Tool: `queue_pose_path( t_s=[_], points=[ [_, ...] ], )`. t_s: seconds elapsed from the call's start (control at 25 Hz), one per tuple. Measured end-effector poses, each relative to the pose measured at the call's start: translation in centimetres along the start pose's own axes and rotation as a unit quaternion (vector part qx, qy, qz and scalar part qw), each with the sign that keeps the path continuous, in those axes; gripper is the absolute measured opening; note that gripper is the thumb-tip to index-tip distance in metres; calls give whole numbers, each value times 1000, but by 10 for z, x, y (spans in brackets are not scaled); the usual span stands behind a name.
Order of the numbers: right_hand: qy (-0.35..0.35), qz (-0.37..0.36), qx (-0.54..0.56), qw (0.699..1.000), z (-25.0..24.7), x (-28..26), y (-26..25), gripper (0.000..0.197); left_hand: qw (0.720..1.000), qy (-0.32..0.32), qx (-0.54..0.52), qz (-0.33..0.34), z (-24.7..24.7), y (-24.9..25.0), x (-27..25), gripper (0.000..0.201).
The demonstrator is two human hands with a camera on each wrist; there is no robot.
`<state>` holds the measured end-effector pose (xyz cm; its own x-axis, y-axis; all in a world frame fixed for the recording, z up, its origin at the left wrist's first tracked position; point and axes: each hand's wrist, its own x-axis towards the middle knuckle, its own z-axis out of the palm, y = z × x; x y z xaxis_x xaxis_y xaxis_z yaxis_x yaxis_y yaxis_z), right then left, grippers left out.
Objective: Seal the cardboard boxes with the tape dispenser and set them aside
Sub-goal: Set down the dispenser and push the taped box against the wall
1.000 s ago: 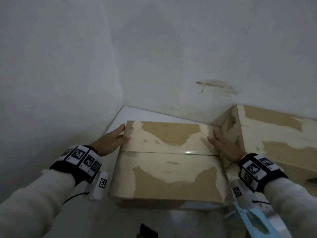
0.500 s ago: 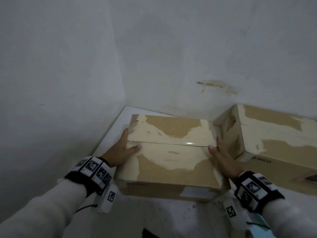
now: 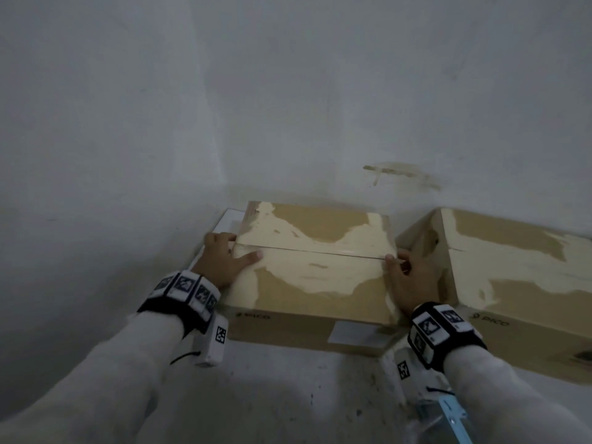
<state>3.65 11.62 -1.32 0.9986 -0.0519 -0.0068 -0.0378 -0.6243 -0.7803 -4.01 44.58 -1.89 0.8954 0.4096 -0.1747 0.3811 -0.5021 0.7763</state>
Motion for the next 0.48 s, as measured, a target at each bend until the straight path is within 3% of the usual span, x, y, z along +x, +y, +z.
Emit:
queue_pose_path(
  t_s=[0.12, 0.2, 0.28, 0.36, 0.48],
  points=[
    [-12, 6, 5, 1000, -13, -21, -3, 37, 993, -54, -102, 31, -7, -11, -29, 63],
    [-52, 4, 77, 996, -20, -36, 2, 47, 972, -85, -213, 49, -2, -17, -51, 52],
    [-102, 37, 187, 976, -18, -51, 14, 59, 951, -69, -300, 41, 10, -22, -63, 59],
    [-118, 61, 228, 965, -10, -63, 25, 56, 943, -29, -331, 23, 21, -27, -65, 79],
    [-94, 66, 244, 963, -2, -66, 28, 47, 939, 25, -343, -8, 28, -29, -59, 74]
  ],
)
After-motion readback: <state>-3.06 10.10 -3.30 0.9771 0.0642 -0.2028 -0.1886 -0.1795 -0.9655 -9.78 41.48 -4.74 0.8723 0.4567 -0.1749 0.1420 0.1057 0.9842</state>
